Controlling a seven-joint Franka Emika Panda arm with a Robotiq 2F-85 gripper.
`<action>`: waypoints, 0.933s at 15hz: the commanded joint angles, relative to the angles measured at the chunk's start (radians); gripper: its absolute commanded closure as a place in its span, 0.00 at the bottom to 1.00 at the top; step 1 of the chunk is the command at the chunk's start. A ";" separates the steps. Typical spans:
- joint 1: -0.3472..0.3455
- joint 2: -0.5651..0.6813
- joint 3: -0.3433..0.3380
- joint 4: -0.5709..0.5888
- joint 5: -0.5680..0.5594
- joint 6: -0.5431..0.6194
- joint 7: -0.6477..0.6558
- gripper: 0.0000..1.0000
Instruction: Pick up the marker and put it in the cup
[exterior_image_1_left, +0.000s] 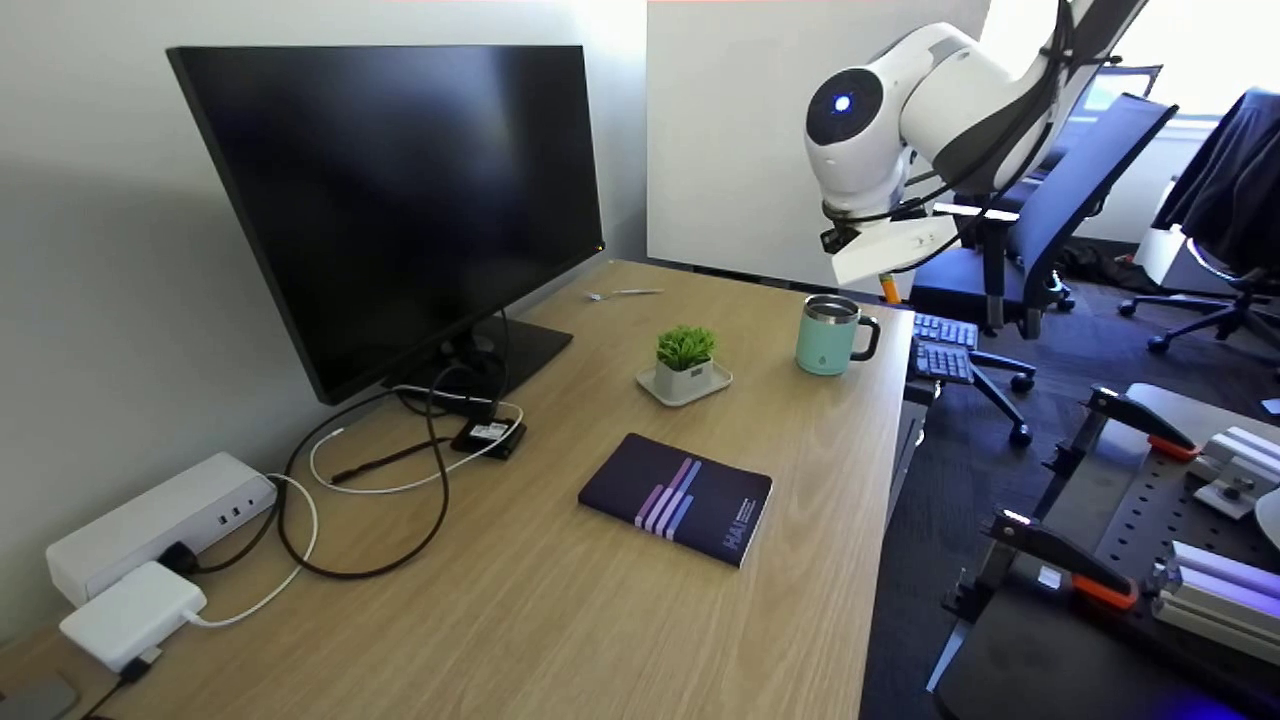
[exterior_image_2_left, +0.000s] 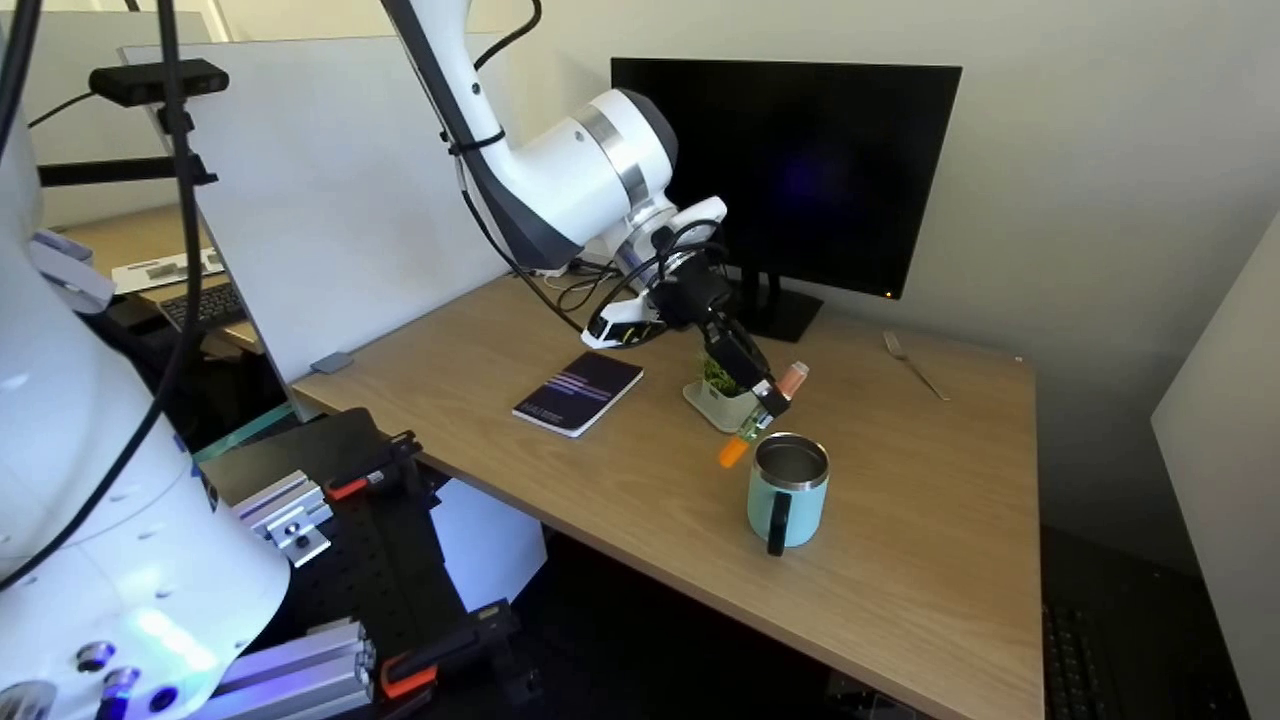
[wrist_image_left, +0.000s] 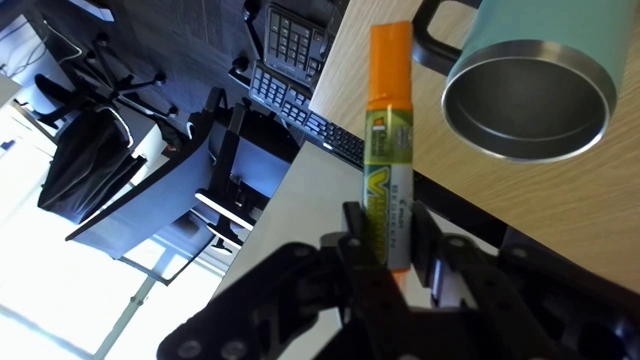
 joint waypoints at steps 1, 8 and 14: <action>-0.016 0.011 0.018 0.009 -0.001 -0.004 -0.002 0.75; -0.016 0.027 0.019 0.021 -0.001 -0.004 -0.002 0.75; -0.016 0.027 0.019 0.021 -0.001 -0.004 -0.002 0.75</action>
